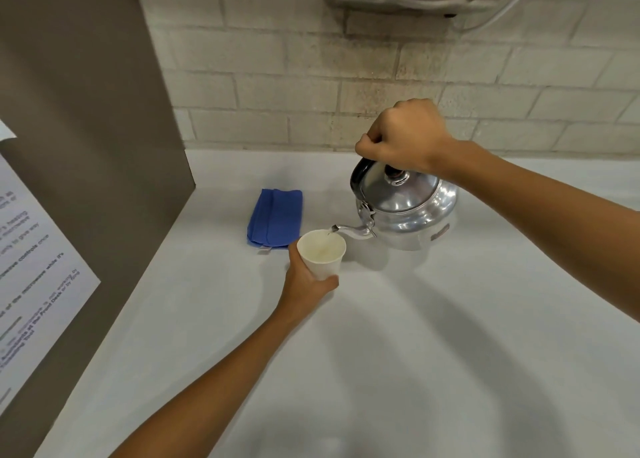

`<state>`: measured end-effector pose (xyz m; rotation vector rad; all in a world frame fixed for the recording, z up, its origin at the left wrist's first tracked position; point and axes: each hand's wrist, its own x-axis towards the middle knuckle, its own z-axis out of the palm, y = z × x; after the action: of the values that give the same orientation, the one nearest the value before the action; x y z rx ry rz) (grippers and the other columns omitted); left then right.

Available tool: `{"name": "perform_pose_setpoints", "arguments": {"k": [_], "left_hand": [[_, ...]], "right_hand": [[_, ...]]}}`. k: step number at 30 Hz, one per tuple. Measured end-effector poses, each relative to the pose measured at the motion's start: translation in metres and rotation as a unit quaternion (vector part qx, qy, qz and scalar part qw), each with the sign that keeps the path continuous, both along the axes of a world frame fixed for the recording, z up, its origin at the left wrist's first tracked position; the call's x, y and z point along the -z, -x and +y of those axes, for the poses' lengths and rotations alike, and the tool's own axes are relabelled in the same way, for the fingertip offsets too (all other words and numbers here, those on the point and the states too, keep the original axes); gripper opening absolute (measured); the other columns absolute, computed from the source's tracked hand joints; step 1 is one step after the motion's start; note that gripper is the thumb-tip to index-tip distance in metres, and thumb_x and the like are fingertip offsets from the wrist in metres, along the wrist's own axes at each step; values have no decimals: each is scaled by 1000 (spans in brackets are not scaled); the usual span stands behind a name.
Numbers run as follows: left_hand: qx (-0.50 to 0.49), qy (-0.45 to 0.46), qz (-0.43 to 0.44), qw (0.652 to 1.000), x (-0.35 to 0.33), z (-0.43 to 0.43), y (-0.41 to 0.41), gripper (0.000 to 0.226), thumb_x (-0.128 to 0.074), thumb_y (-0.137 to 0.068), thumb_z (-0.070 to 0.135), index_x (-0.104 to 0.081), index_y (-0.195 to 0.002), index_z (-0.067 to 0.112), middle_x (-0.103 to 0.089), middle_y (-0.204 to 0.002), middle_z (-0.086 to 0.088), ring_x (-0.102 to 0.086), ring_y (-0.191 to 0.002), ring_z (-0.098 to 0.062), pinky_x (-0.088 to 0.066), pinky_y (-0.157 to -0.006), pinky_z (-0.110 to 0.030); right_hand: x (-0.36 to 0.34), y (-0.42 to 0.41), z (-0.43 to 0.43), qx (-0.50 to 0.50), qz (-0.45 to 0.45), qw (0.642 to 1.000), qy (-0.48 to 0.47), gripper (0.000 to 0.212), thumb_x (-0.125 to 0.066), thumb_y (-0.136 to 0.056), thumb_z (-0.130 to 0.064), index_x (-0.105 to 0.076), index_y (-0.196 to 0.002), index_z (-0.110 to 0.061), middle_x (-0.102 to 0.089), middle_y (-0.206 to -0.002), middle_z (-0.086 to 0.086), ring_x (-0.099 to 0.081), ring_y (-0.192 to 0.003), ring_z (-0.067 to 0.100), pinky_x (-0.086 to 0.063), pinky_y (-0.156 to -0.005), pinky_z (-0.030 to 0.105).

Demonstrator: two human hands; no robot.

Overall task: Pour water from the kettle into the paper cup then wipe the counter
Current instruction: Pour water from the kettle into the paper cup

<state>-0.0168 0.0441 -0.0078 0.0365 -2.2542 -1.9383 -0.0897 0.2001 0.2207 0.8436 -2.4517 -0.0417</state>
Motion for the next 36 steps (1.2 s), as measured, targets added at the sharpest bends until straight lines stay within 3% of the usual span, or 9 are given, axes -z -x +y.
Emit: {"name": "perform_pose_setpoints", "arguments": {"k": [3,10,14,20,33,36], "left_hand": [[1,-8,-1,1000,0,0,0,81,-78,-63,3,-24,-114,34,-40,-105,20,-45,-95,-6,-38,-61,5],[4,-16,0,1000,-2,1,-3,78,-75,-65,-1,-23,-114,31,-41,-116,3,-43,-103,-16,-40,-61,4],[11,-30,-7,999,-3,1,-4,78,-74,-66,-1,-24,-115,33,-42,-116,5,-45,-101,-13,-41,-60,3],[14,-36,-8,999,-3,1,-4,78,-74,-66,-1,-24,-112,36,-40,-104,24,-46,-94,0,-40,-57,3],[12,-24,-9,1000,-3,0,-3,79,-76,-65,1,-23,-112,36,-39,-103,23,-45,-94,0,-39,-59,5],[11,-23,-9,1000,-4,1,-3,79,-76,-65,0,-23,-113,34,-41,-107,14,-45,-94,-3,-39,-59,4]], "right_hand": [[-3,-4,-7,-12,10,999,-32,48,-50,-76,-20,-22,-38,-16,-15,-36,-4,-11,-37,14,-13,-45,20],[-12,-9,-16,-33,30,996,-82,44,-47,-76,-20,-21,-40,-16,-15,-38,-4,-11,-38,14,-13,-45,21],[-18,-12,-19,-44,44,994,-95,43,-46,-75,-19,-19,-41,-16,-12,-39,-4,-9,-39,14,-11,-46,20],[-21,-16,-24,-45,57,991,-111,35,-38,-73,-23,-23,-43,-14,-11,-40,-2,-14,-43,18,-13,-47,20],[-25,-23,-24,-48,49,987,-143,39,-43,-77,-19,-23,-43,-13,-13,-41,-2,-11,-43,15,-12,-48,21],[-25,-24,-23,-50,48,987,-146,36,-42,-76,-18,-27,-45,-12,-12,-42,-2,-12,-44,15,-12,-48,20]]}}
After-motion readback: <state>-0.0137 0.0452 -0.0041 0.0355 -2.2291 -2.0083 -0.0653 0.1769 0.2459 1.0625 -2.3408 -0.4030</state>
